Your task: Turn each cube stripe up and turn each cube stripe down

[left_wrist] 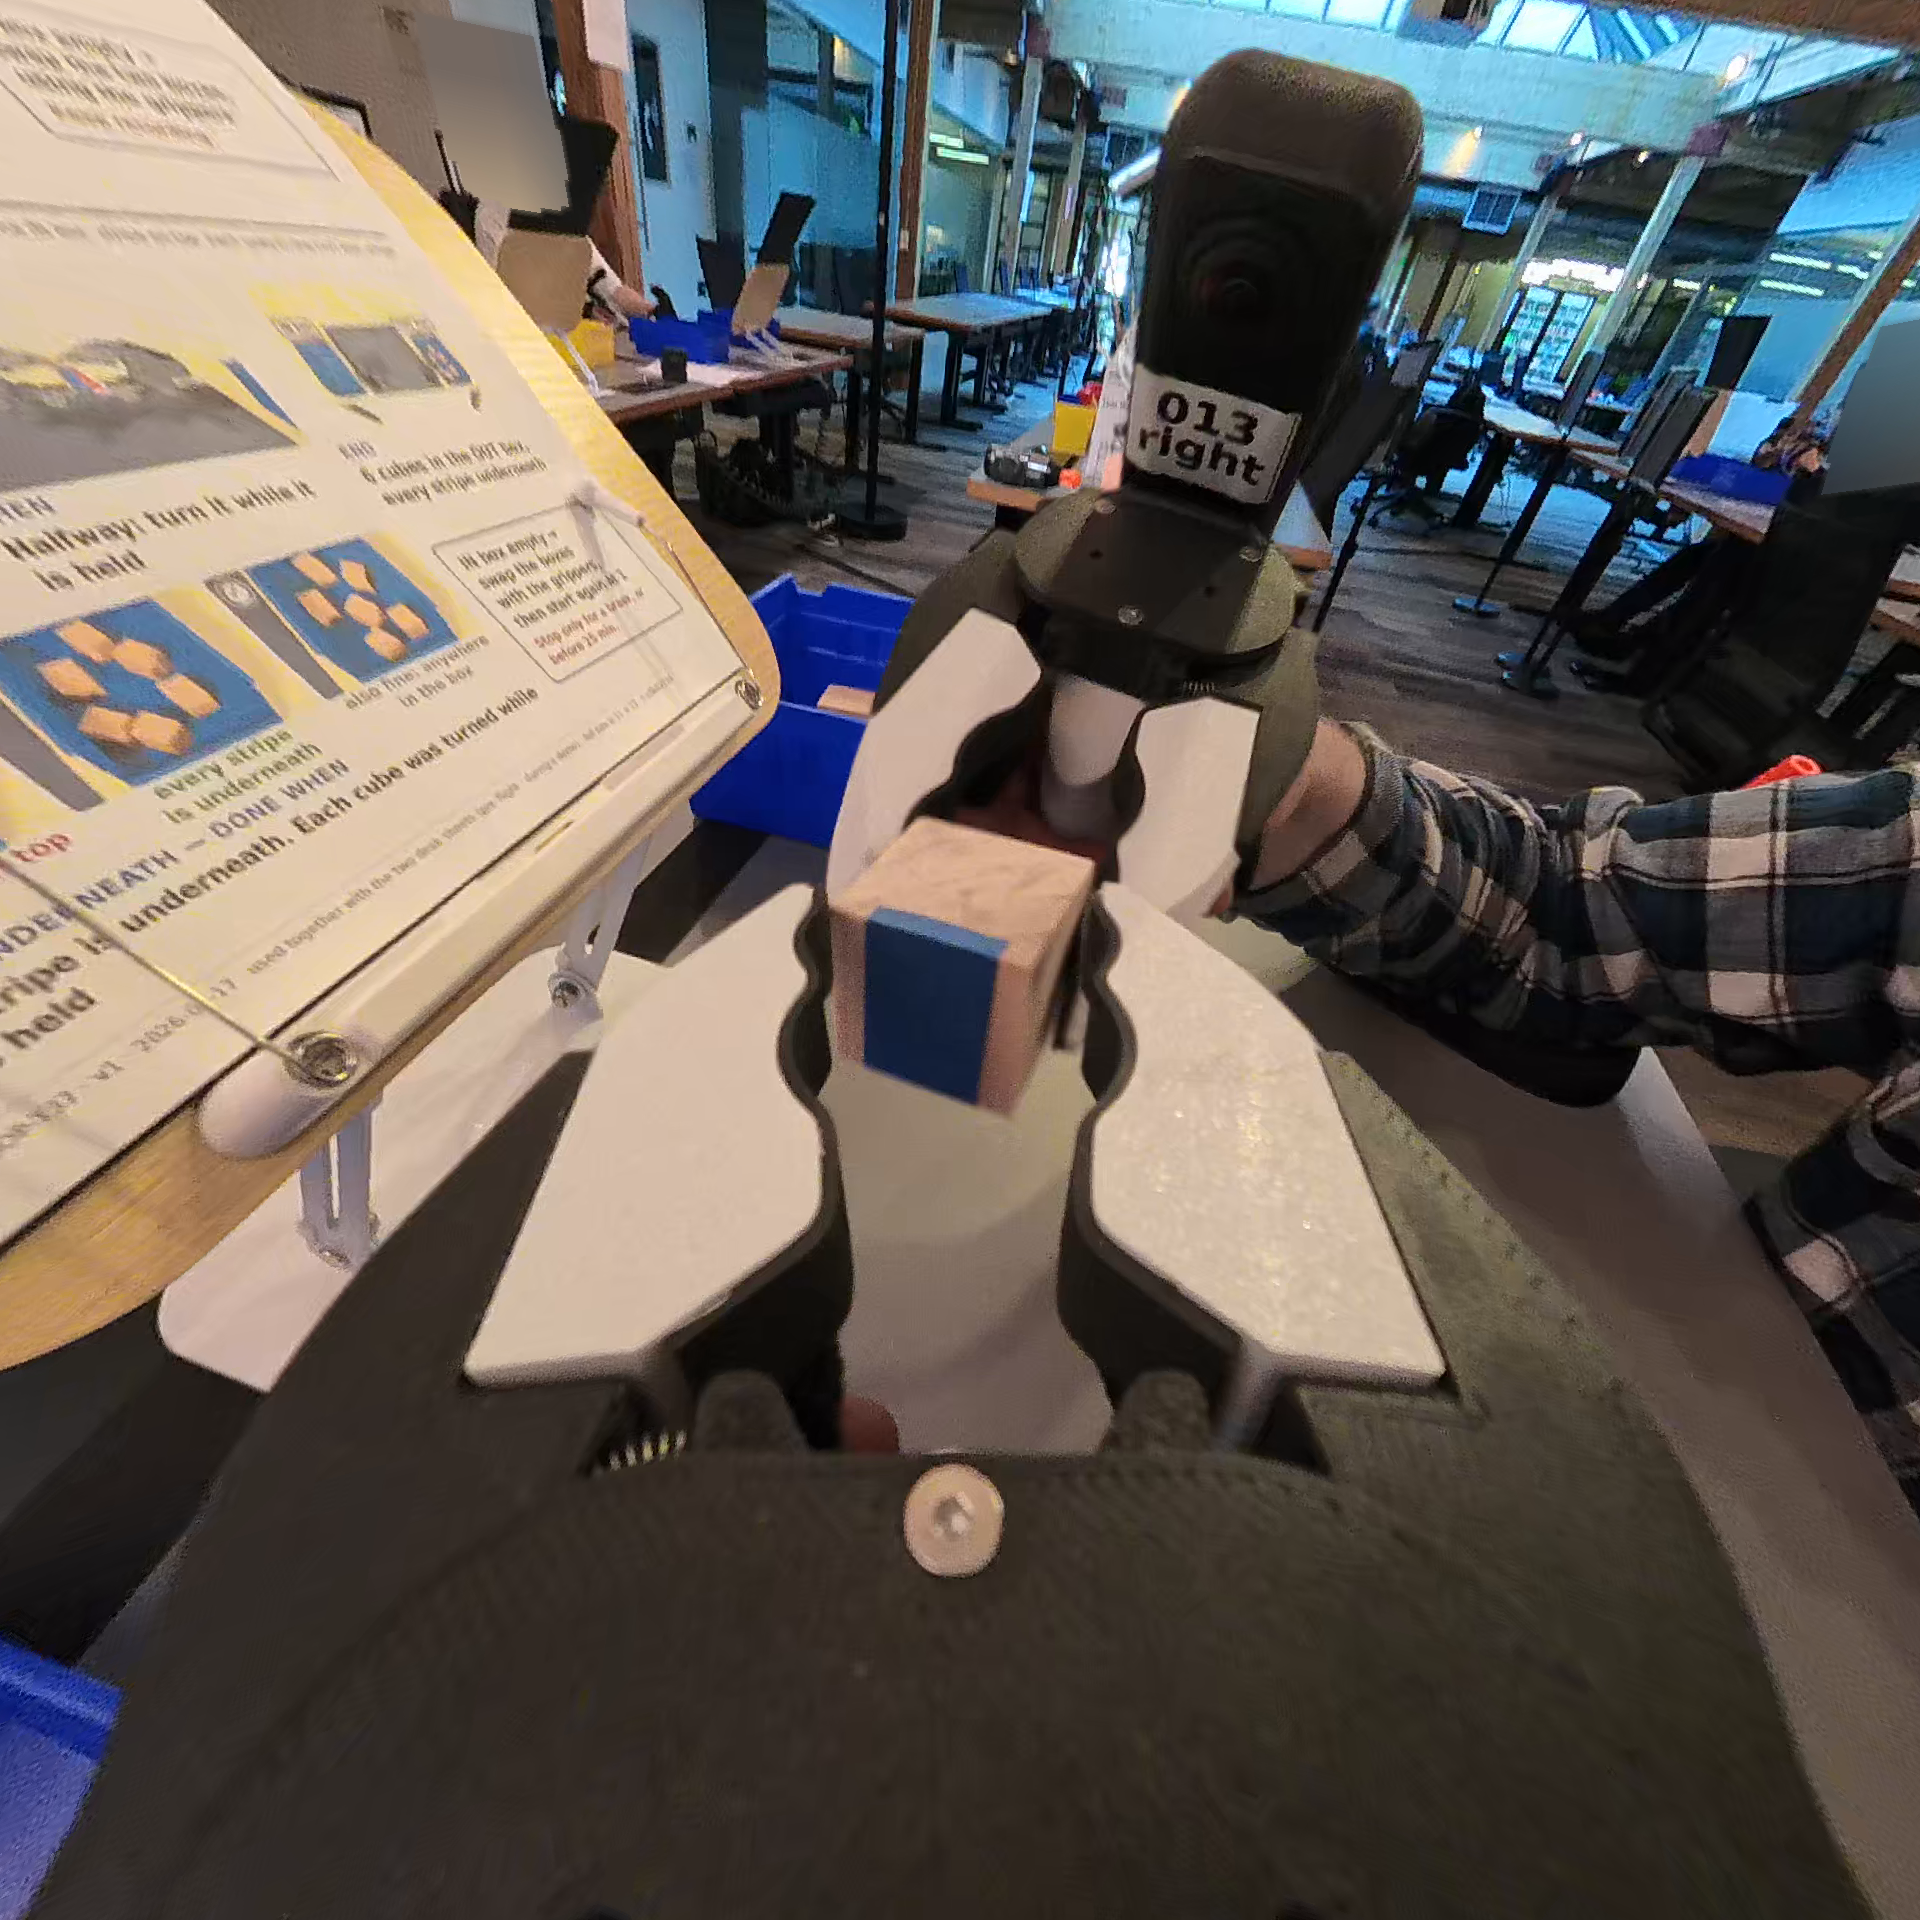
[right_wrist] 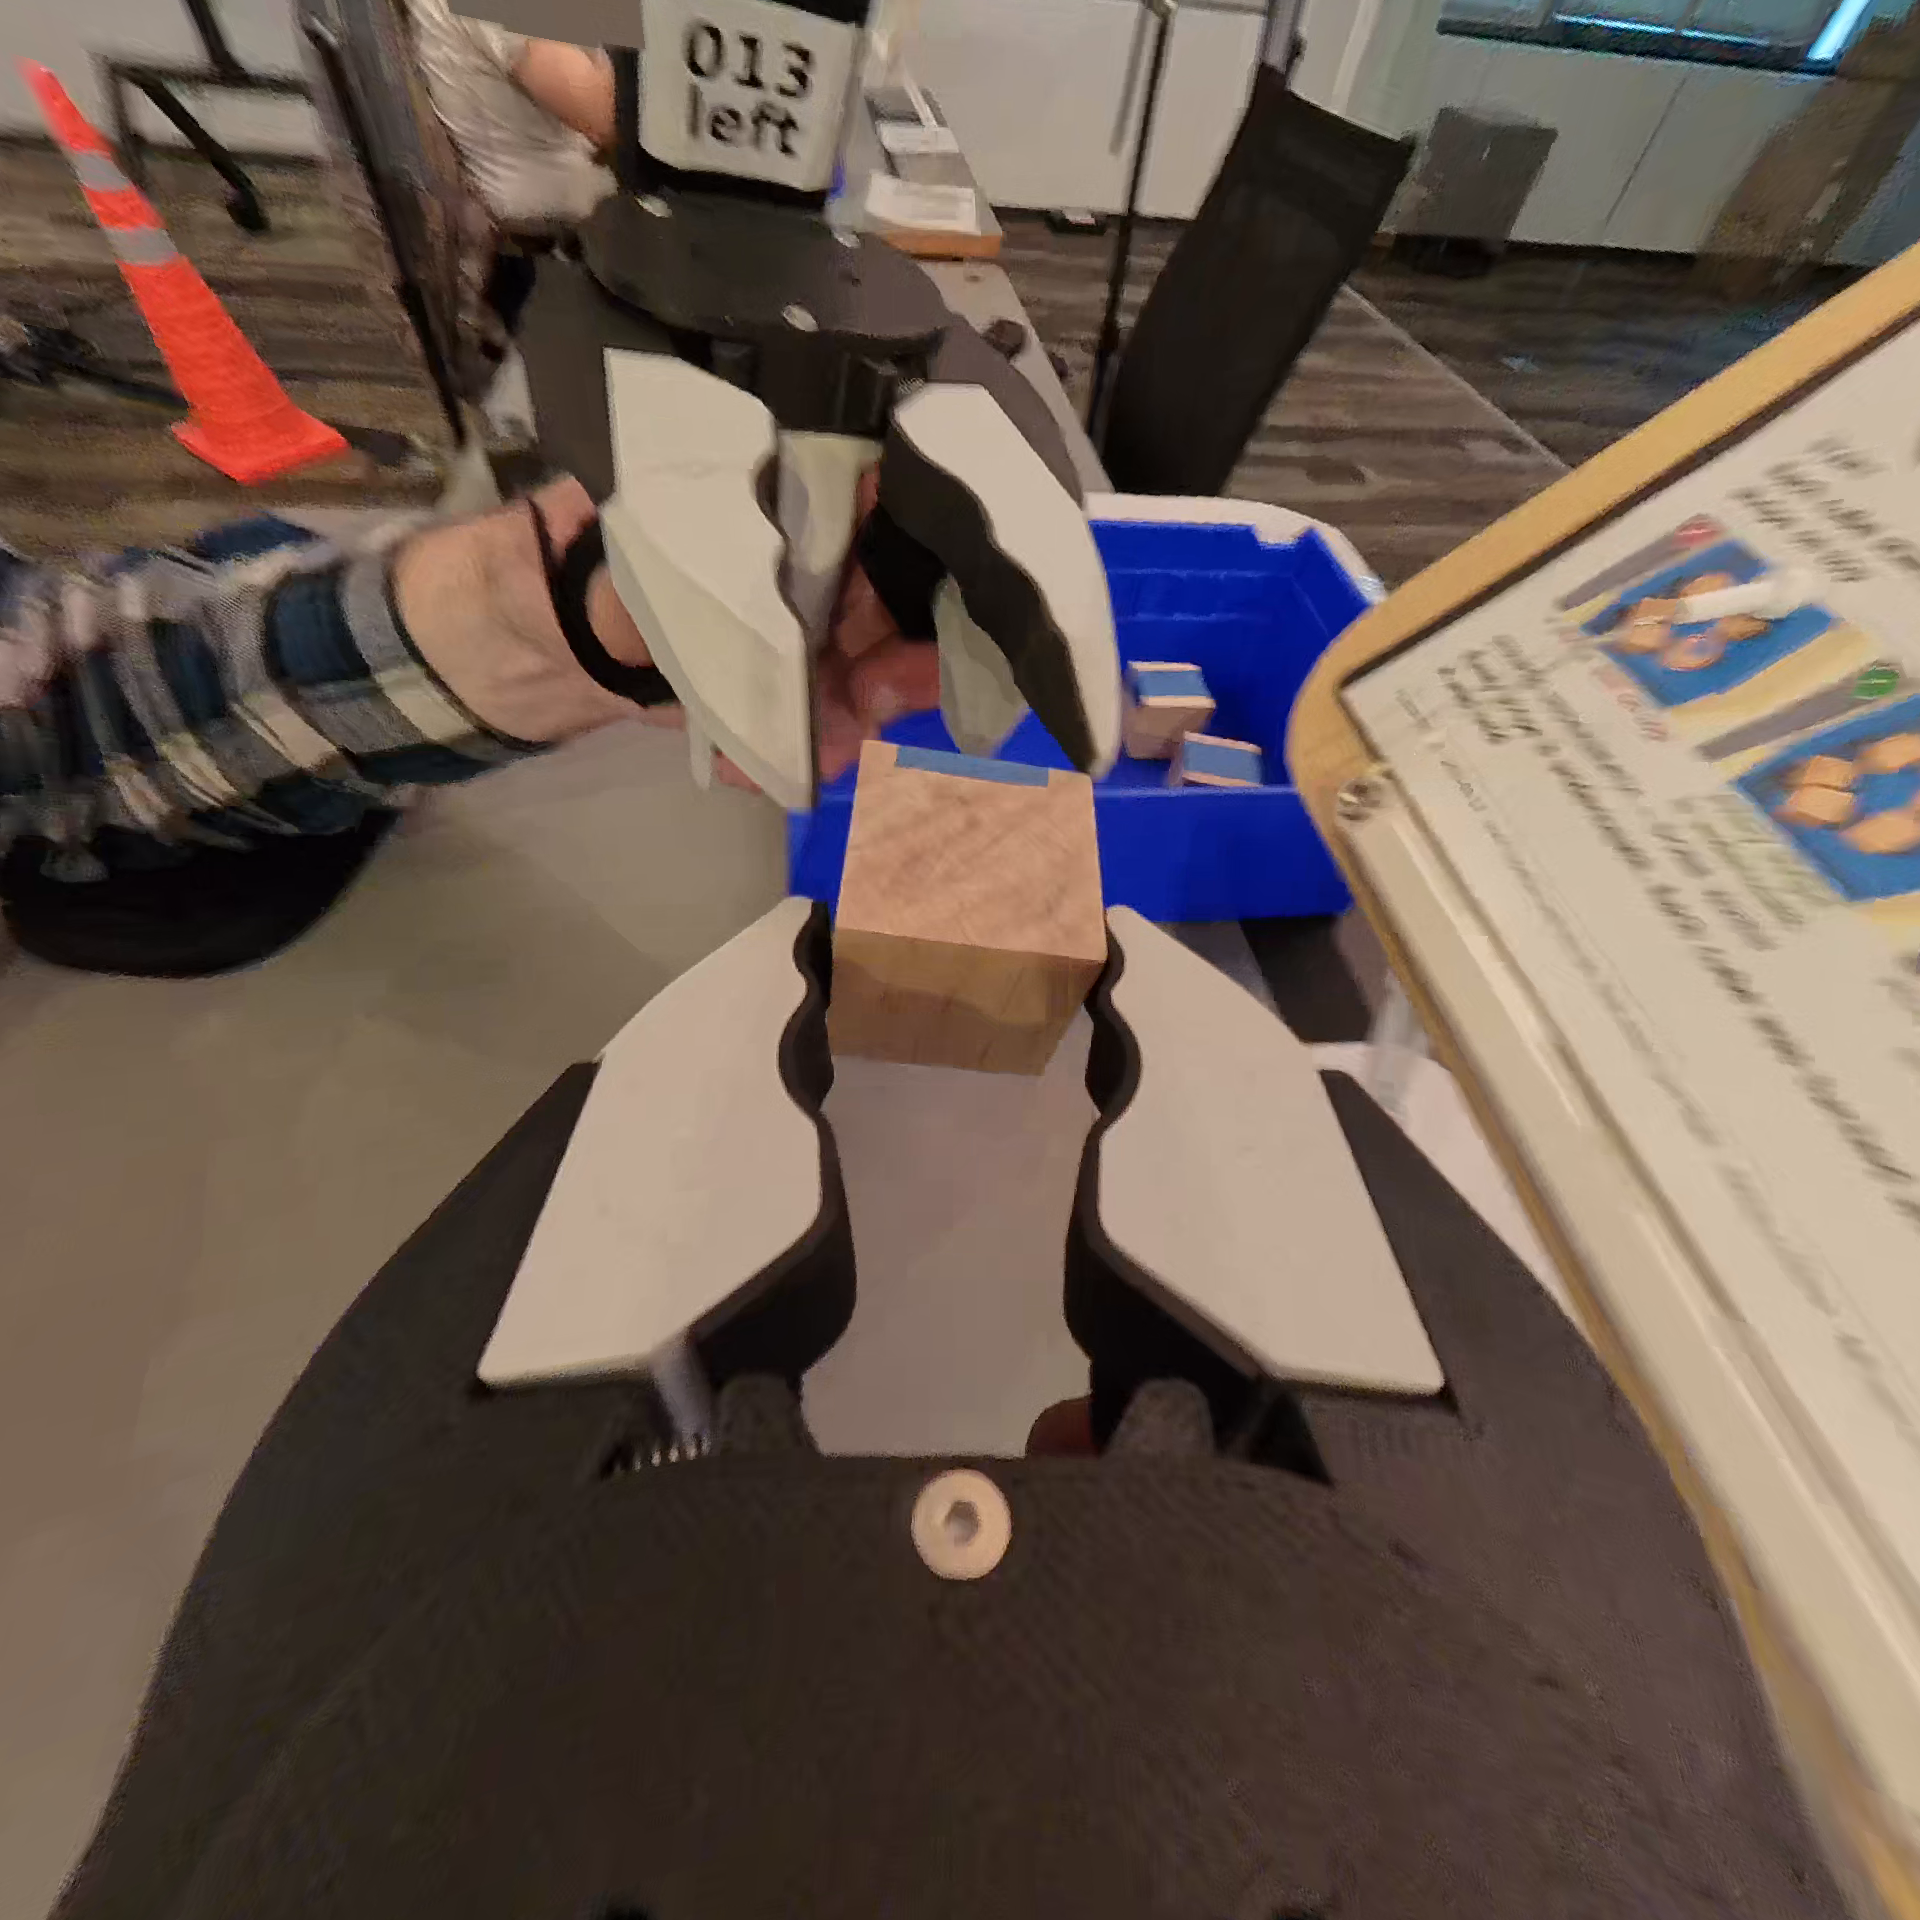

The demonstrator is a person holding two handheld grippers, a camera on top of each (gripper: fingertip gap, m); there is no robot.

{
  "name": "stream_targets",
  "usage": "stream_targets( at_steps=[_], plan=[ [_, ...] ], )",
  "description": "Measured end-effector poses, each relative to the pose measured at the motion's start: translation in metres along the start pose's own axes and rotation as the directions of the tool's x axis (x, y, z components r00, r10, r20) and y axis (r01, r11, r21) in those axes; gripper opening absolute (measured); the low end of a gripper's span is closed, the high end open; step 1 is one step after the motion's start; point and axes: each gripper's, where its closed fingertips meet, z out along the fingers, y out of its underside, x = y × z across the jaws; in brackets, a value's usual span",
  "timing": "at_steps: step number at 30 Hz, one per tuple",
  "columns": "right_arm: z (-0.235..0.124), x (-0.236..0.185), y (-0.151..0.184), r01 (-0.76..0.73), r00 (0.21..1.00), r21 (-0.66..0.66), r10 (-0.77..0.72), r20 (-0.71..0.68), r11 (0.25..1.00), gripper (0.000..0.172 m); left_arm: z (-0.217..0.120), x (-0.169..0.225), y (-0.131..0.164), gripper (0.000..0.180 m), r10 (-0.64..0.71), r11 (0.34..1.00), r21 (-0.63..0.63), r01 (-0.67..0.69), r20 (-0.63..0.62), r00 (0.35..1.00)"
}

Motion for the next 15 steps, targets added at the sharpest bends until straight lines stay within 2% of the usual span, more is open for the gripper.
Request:
stream_targets(
  at_steps=[1,3,6,8,10,13,15],
  plan=[
    [-0.008,0.006,0.002,0.033,0.999,-0.036,-0.034,-0.035,0.999,0.047,-0.003,0.000,-0.003,0.046,0.007,1.000,0.005,-0.007,0.004,1.000],
    [-0.037,0.022,0.011,0.086,0.991,-0.168,-0.102,-0.088,0.982,0.047,-0.011,-0.005,-0.004,0.045,0.038,0.999,-0.021,-0.037,0.044,0.998],
    [-0.115,0.069,0.037,0.105,0.923,-0.447,-0.254,-0.289,0.888,0.047,-0.028,-0.011,-0.018,0.037,0.030,0.999,0.033,-0.032,0.068,0.997],
    [-0.178,0.092,0.071,-0.024,0.890,-0.600,-0.256,-0.377,0.799,0.047,-0.036,-0.017,-0.019,0.031,0.013,0.999,0.035,-0.016,0.087,0.996],
    [-0.237,0.107,0.116,-0.236,0.862,-0.677,-0.172,-0.478,0.697,0.048,-0.044,-0.023,-0.022,0.030,0.005,0.999,0.052,-0.011,0.111,0.994],
    [-0.300,0.114,0.184,-0.523,0.792,-0.678,0.001,-0.611,0.516,0.048,-0.047,-0.026,-0.021,0.028,0.012,0.999,0.034,-0.016,0.123,0.992],
    [-0.322,0.115,0.224,-0.617,0.759,-0.681,0.066,-0.648,0.394,0.048,-0.047,-0.028,-0.019,0.028,0.033,0.999,0.012,-0.035,0.147,0.989]
  ],
)
